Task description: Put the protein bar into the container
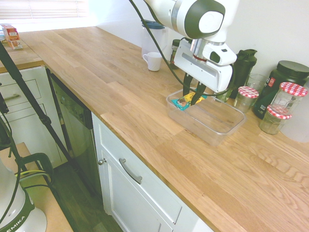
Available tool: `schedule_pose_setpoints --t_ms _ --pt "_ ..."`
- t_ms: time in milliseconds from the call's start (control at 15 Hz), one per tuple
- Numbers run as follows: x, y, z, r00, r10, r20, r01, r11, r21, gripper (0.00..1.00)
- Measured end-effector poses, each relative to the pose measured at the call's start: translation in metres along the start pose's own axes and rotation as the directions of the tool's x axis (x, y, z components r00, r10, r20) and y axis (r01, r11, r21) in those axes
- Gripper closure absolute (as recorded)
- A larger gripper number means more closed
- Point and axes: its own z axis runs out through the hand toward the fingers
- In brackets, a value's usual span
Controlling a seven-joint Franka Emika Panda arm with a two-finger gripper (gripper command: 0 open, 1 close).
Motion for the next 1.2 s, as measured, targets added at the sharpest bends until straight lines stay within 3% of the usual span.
schedule_pose_setpoints --t_ms 67,800,1200 --pt "0.001 -0.001 0.003 1.000 0.000 0.002 0.000 1.000 -0.003 0.00" --pt "0.005 -0.008 0.005 1.000 -0.002 0.001 0.002 1.000 -0.005 0.00" --pt "-0.003 0.002 -0.046 1.000 -0.015 -0.026 0.016 0.999 0.042 0.00"
